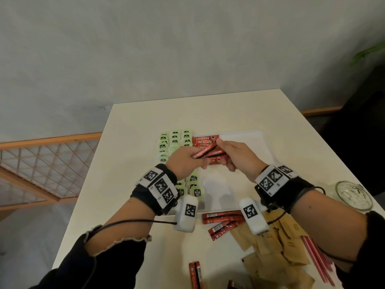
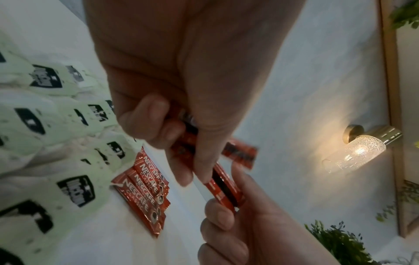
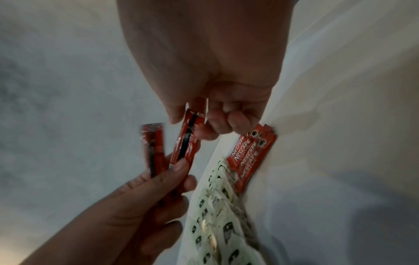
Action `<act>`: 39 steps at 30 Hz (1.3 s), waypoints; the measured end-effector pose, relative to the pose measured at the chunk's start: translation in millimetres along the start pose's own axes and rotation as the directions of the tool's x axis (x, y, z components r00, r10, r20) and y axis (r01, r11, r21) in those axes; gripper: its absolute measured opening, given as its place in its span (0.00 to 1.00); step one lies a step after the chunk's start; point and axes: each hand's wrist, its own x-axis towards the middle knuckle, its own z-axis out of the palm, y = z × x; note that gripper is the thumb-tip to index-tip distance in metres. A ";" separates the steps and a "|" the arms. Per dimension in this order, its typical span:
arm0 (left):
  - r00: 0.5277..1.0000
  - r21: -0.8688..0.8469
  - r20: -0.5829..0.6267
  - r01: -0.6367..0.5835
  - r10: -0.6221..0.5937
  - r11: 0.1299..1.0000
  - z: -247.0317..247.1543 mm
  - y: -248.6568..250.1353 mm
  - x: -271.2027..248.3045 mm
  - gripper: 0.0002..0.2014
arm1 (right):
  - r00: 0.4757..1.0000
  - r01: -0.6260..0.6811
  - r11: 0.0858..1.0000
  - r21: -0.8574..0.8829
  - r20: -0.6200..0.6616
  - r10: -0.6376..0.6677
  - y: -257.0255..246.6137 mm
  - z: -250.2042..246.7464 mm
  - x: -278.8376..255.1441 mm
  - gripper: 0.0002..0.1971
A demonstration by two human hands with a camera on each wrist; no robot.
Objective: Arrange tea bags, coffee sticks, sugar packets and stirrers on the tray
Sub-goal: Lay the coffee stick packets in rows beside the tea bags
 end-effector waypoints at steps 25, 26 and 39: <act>0.954 -0.040 -0.210 0.209 -0.213 0.977 -18.8 18.3 -1.5 0.24 | 0.931 -0.361 0.918 -0.164 -0.118 0.345 36.6 -22.3 4.9 0.04; 0.951 -0.051 -0.222 0.209 -0.215 0.977 -20.2 18.0 -0.4 0.24 | 0.929 -0.363 0.916 -0.168 -0.140 0.343 38.0 -19.6 7.7 0.03; 0.970 -0.073 -0.239 0.032 -0.049 0.997 -17.7 -7.9 3.2 0.08 | 0.920 -0.309 0.888 -0.340 -0.344 0.189 32.3 -13.8 22.6 0.17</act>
